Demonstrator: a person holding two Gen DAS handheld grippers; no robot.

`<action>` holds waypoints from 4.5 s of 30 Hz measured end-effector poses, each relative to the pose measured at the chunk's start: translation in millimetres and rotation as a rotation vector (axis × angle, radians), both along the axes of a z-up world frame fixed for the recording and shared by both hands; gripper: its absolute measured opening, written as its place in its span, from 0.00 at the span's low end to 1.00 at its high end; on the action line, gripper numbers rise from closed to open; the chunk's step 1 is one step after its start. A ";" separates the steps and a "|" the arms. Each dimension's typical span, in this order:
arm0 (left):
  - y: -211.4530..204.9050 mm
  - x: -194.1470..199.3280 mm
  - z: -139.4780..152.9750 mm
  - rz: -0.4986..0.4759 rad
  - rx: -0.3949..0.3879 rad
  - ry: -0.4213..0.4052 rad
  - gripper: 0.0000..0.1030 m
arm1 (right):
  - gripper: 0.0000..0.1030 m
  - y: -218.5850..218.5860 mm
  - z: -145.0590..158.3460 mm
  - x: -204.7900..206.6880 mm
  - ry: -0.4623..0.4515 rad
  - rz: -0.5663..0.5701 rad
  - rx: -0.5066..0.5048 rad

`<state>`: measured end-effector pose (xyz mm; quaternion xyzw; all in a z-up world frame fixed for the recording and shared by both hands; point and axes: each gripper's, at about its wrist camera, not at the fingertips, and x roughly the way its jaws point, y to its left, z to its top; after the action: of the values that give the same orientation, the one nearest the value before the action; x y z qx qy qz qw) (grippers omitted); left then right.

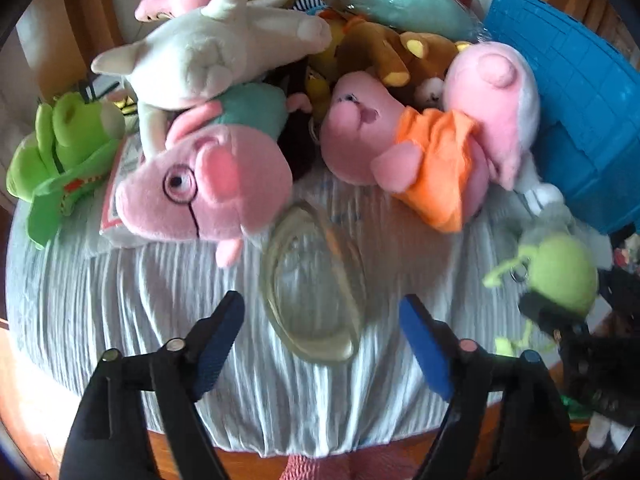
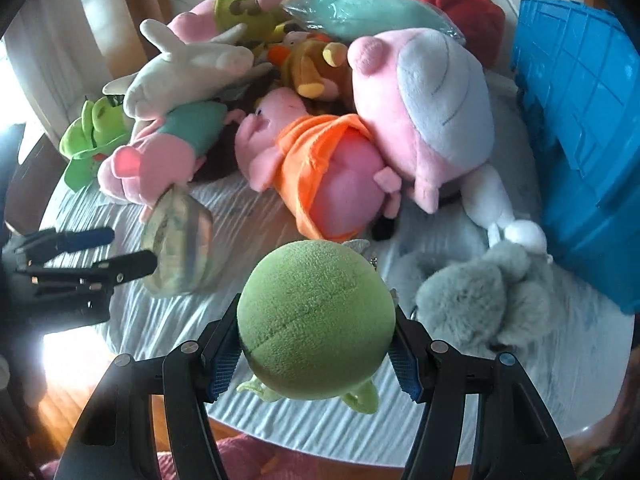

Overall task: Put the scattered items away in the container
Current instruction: 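Grasp the clear plastic cup rim with the left gripper and lift it, then carry the alien plush and cup into the blue crate and release both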

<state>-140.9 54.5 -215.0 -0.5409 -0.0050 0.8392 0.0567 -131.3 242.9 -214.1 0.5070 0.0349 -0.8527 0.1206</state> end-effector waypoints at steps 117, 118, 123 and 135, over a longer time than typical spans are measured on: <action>395.4 75.5 251.1 -0.557 0.062 0.542 0.67 | 0.64 358.5 232.7 176.4 0.544 -0.398 0.175; 401.2 68.0 253.3 -0.558 0.059 0.554 0.67 | 0.64 363.5 233.4 170.0 0.553 -0.398 0.172; 426.8 15.0 261.4 -0.573 0.086 0.593 0.67 | 0.64 386.7 248.5 123.9 0.623 -0.407 0.188; 481.0 -107.8 236.5 -0.515 0.043 0.494 0.67 | 0.64 424.5 264.6 -18.1 0.605 -0.379 0.200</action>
<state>-248.7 535.5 21.5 -0.3038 0.1277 0.9025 0.2773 -149.4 667.4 50.5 0.2387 0.0577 -0.9637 -0.1052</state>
